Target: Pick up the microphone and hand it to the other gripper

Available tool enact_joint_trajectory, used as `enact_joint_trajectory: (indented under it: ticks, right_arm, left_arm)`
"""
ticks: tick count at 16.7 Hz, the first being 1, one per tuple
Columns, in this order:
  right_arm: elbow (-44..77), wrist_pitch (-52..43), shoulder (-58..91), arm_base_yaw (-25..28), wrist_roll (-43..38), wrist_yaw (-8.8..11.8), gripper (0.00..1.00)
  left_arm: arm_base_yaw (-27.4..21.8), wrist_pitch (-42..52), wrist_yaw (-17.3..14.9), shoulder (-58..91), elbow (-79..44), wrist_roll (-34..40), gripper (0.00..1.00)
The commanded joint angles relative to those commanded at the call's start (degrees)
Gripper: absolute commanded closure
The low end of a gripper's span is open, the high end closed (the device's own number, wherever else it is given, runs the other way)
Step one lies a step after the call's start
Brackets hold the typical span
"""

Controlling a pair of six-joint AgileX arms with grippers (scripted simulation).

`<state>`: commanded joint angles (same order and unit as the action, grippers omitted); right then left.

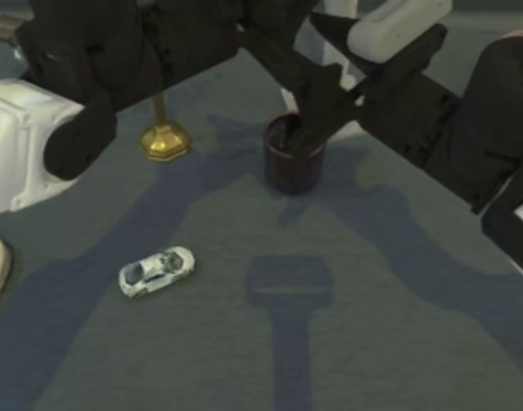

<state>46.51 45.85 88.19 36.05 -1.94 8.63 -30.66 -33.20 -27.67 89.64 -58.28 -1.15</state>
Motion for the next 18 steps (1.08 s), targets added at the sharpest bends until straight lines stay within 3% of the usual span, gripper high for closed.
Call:
enact_joint_trajectory:
  ticks: [2,11,18]
  right_arm:
    - [0.0,0.0,0.0,0.0,0.0,0.0,0.00]
    - [-0.6,-0.1,0.3,-0.3,0.3,-0.4,0.00]
    - [-12.0,-1.9,-13.0,-1.9,0.2,1.7,0.00]
  left_arm:
    - [0.0,0.0,0.0,0.0,0.0,0.0,1.00]
    - [0.2,0.1,0.4,-0.4,-0.4,-0.3,1.00]
    - [7.5,0.3,-6.0,-4.1,3.1,-0.1,1.00]
